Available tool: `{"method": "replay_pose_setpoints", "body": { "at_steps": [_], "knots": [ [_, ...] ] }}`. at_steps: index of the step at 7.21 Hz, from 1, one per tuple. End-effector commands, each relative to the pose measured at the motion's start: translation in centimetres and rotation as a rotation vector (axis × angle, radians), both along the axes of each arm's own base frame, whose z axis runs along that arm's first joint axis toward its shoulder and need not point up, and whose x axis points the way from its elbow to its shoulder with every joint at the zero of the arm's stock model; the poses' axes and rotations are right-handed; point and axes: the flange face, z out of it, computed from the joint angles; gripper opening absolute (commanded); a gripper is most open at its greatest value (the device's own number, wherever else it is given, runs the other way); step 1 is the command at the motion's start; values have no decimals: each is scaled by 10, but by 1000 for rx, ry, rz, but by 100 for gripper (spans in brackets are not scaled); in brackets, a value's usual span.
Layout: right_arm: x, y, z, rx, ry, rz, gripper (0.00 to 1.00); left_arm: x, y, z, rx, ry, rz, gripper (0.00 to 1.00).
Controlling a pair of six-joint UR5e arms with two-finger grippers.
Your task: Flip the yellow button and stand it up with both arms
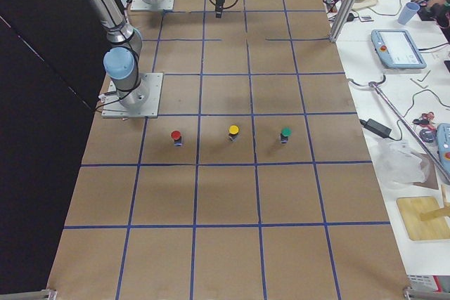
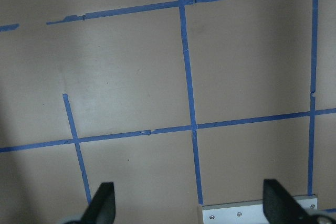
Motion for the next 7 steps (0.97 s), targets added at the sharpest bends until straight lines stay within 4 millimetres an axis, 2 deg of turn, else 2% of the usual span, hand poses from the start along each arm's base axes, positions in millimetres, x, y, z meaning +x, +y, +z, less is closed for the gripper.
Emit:
{"method": "replay_pose_setpoints", "body": {
  "at_steps": [1, 7],
  "knots": [
    [-8, 5, 2, -11, 12, -27, 100, 1, -5, -6, 10, 1, 3, 100],
    [-19, 6, 3, 0, 28, -47, 100, 1, -4, -4, 3, -10, 2, 100]
  ]
}}
